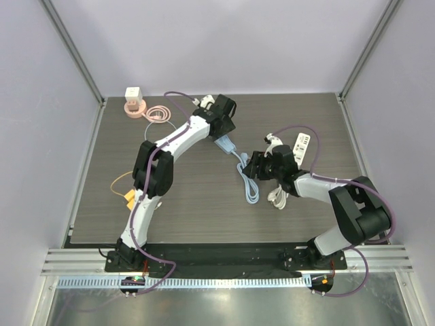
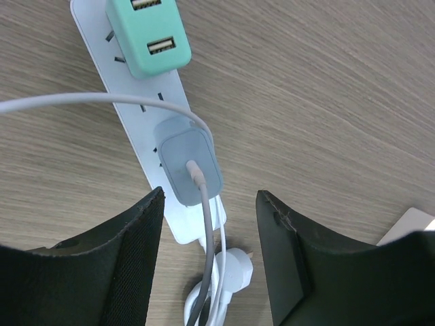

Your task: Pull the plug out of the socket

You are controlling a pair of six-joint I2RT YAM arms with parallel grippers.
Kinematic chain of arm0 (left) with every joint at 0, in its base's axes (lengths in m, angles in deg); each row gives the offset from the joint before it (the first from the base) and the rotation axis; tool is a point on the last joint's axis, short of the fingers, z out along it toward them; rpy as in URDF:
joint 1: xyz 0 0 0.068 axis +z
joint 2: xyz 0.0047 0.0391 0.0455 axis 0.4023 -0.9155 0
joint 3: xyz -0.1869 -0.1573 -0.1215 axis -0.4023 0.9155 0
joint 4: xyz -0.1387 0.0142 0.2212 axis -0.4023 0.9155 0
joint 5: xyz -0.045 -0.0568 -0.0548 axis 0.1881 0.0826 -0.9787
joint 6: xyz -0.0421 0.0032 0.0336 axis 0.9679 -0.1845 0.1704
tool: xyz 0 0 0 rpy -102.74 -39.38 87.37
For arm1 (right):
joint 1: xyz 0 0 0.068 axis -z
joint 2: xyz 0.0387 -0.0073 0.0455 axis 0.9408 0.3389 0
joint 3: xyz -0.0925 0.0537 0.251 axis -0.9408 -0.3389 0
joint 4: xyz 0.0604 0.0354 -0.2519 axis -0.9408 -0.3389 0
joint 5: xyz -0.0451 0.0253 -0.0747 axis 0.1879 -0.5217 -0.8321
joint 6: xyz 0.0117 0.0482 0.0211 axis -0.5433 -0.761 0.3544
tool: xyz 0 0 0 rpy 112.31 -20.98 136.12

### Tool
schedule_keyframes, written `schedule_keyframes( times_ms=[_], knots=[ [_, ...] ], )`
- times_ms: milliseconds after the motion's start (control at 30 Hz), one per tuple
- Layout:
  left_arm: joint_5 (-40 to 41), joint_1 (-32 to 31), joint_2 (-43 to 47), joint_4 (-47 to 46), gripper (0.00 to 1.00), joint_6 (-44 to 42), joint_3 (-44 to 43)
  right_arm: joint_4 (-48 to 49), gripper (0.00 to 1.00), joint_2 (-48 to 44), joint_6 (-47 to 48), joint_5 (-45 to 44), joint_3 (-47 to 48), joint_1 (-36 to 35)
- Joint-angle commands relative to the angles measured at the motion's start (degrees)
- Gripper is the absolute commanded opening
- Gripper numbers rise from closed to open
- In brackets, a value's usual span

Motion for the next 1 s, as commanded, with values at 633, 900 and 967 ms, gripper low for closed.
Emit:
schedule_keyframes(
  times_ms=[633,900,967],
  knots=[
    [5.7,0.44,-3.07,-1.8,0.44,-0.3,-2.14,3.07,0.58,0.03,-0.25,0.95,0.96,0.02],
    [4.48,0.44,-2.29,-1.63,0.08,-5.3,-1.7,2.9,0.59,-0.5,-0.16,0.52,0.79,0.02],
    [3.69,0.44,-1.93,-0.23,0.0,-6.1,-1.44,2.81,0.59,-0.68,-0.16,0.34,0.79,0.02]
  ],
)
